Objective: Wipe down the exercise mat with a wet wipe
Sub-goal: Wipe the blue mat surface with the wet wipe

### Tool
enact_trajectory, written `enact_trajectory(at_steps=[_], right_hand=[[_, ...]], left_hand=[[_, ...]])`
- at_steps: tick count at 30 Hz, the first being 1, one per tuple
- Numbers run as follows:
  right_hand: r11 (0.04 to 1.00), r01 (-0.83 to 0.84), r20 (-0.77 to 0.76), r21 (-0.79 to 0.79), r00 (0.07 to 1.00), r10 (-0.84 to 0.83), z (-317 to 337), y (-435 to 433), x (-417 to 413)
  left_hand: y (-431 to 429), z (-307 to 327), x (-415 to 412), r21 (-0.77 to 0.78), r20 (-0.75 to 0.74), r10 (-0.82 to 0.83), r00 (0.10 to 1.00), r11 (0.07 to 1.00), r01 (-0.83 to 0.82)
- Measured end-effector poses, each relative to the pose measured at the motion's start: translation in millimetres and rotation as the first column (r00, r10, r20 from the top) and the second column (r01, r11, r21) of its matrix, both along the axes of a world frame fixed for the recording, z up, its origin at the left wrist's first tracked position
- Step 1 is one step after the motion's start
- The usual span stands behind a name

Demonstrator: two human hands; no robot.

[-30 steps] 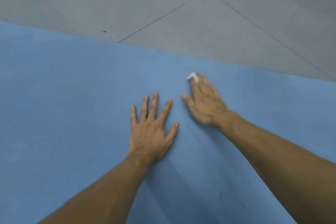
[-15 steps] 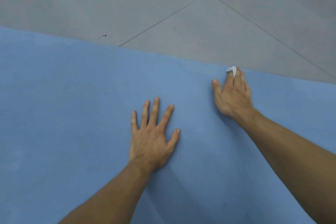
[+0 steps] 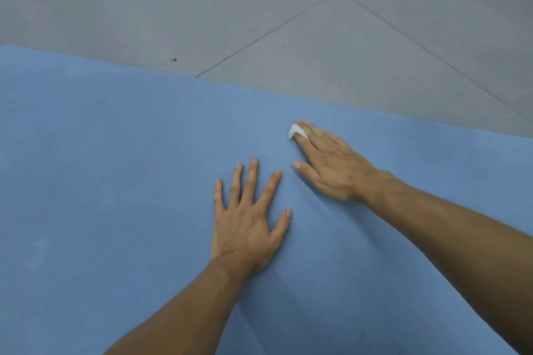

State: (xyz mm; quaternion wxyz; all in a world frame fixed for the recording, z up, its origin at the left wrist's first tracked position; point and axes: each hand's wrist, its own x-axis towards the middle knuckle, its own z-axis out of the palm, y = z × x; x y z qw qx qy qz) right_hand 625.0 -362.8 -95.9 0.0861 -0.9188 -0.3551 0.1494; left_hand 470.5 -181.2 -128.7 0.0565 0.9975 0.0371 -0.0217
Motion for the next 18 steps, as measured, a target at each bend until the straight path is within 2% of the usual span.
enact_trajectory(at_steps=[2,5,8,10,12,14,18], right_hand=[[0.999,0.023,0.079,-0.036,0.997,-0.020,-2.2,-15.9,-10.0],[0.962,0.271,0.131,-0.022,0.955,-0.266,-1.8,-35.1,-4.5],[0.902,0.431,0.084,-0.030,0.900,-0.427,-0.2,-25.0,14.0],[0.874,0.486,-0.004,0.001,0.874,-0.486,1.7,-4.5,25.2],[0.901,0.434,-0.066,0.022,0.900,-0.432,3.3,18.1,28.7],[0.961,0.273,-0.079,0.032,0.959,-0.270,3.0,37.6,19.7],[0.996,0.054,-0.034,0.073,0.998,-0.052,-0.2,35.8,-21.3]], left_hand=[[0.3,-0.4,-0.6,-0.004,-0.001,0.001,1.000,1.000,-0.001],[0.4,-0.1,-0.6,-0.007,-0.006,0.005,1.000,1.000,-0.005],[0.2,0.8,-0.3,-0.013,-0.011,0.003,1.000,1.000,-0.003],[0.6,0.2,-0.6,-0.014,-0.007,0.004,1.000,1.000,-0.004],[0.7,-0.1,0.0,-0.012,-0.004,0.001,1.000,1.000,-0.001],[0.7,-1.1,0.7,-0.012,-0.003,0.001,1.000,1.000,-0.001],[1.0,-1.9,0.4,-0.014,0.008,-0.002,1.000,1.000,0.002]])
